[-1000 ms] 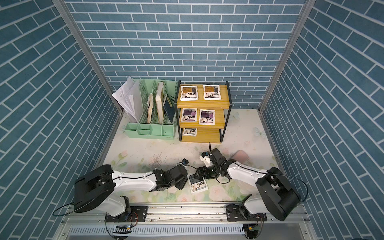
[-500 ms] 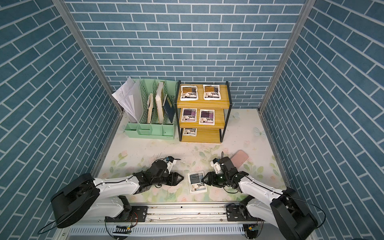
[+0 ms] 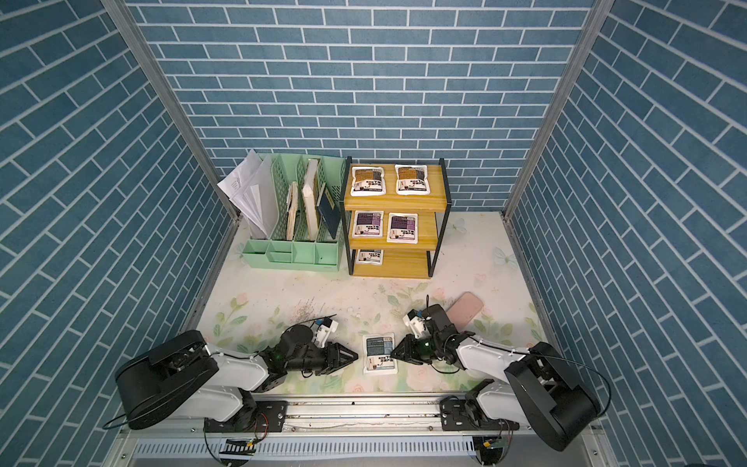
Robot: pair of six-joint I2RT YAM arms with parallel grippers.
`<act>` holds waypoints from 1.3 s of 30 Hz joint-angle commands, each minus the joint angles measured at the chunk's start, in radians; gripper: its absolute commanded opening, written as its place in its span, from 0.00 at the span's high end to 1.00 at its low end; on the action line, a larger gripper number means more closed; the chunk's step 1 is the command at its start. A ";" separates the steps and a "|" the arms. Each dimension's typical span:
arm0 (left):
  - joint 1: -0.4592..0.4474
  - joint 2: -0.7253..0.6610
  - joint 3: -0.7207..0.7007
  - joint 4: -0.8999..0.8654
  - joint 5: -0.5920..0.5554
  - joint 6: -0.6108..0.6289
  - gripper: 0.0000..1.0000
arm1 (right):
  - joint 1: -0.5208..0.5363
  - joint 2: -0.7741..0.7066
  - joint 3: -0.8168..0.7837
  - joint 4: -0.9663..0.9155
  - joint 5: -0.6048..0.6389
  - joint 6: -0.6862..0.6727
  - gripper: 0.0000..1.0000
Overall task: Place the bagged coffee beans on the shelf by color
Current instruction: Move the bagged coffee beans to the center of the board, then pick up the bagged coffee beans at the center of the board.
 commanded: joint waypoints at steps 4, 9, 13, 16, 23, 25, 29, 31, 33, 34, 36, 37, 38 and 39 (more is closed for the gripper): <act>0.005 0.109 0.033 0.118 0.000 -0.031 0.59 | -0.002 0.045 -0.007 0.068 -0.009 -0.005 0.97; 0.005 0.145 0.040 0.127 0.000 -0.022 0.57 | -0.002 0.105 0.012 0.040 0.023 -0.034 1.00; 0.005 0.157 0.042 0.133 -0.001 -0.016 0.56 | 0.001 0.150 0.031 0.014 0.044 -0.055 1.00; 0.005 0.169 0.047 0.137 -0.002 -0.012 0.57 | 0.002 0.174 0.043 -0.007 0.058 -0.073 1.00; 0.005 0.202 0.064 0.174 0.008 -0.015 0.61 | 0.041 0.245 0.082 -0.057 0.098 -0.106 1.00; 0.005 0.201 0.067 0.170 0.010 -0.012 0.65 | 0.041 0.250 0.082 -0.057 0.103 -0.106 1.00; 0.006 0.177 0.066 0.146 0.005 -0.006 0.69 | 0.041 0.253 0.074 -0.058 0.113 -0.106 1.00; 0.006 0.162 0.066 0.132 0.001 0.000 0.71 | 0.041 0.257 0.073 -0.062 0.118 -0.108 1.00; 0.006 0.148 0.068 0.120 0.001 0.003 0.73 | 0.041 0.260 0.071 -0.062 0.126 -0.106 1.00; 0.006 0.141 0.068 0.114 0.001 0.005 0.74 | 0.041 0.263 0.071 -0.062 0.128 -0.106 1.00; 0.006 0.130 0.070 0.106 0.003 0.009 0.77 | 0.041 0.265 0.071 -0.060 0.128 -0.106 1.00; 0.006 0.127 0.072 0.100 0.005 0.012 0.78 | 0.041 0.265 0.071 -0.058 0.127 -0.105 1.00; 0.006 0.124 0.075 0.097 0.006 0.015 0.79 | 0.041 0.265 0.073 -0.059 0.128 -0.105 1.00; 0.006 0.123 0.079 0.091 0.008 0.018 0.80 | 0.040 0.263 0.074 -0.060 0.128 -0.105 1.00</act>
